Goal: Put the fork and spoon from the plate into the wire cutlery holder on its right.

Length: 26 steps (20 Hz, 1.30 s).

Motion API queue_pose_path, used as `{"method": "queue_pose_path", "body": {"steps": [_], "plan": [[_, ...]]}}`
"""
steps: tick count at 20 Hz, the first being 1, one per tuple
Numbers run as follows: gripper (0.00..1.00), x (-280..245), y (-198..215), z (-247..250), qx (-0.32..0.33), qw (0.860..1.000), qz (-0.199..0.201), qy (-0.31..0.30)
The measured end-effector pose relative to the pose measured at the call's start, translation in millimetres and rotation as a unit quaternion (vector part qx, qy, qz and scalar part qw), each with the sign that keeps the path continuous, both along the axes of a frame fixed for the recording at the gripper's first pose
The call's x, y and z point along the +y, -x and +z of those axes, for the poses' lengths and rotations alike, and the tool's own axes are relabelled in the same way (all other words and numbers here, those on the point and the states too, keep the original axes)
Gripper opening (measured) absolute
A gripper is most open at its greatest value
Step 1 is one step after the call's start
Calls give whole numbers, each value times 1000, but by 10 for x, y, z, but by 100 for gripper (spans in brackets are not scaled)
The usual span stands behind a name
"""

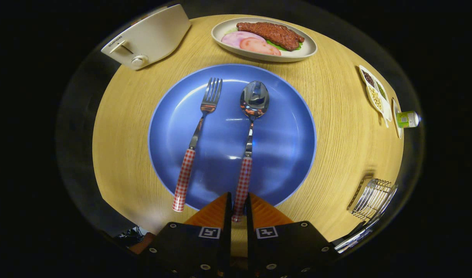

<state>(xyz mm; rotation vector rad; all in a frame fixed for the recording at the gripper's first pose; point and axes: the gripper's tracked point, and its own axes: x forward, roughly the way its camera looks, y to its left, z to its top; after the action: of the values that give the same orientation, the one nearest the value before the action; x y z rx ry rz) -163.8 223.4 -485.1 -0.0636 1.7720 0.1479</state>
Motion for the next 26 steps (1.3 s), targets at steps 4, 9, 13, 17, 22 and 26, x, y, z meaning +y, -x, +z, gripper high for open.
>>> {"method": "queue_pose_path", "body": {"steps": [4, 9, 13, 17, 22, 26], "plan": [[9, -70, -78, 101, -10, 1000, -13, -4], [9, -314, -181, 456, -38, 998, -27, -36], [9, -765, -221, 838, -69, 995, -49, -52], [9, -1470, -23, 1108, -79, 995, -60, -28], [9, -2211, 290, 1314, -63, 995, -73, -1], [9, -2729, 540, 1405, -31, 998, -56, 26]]}}
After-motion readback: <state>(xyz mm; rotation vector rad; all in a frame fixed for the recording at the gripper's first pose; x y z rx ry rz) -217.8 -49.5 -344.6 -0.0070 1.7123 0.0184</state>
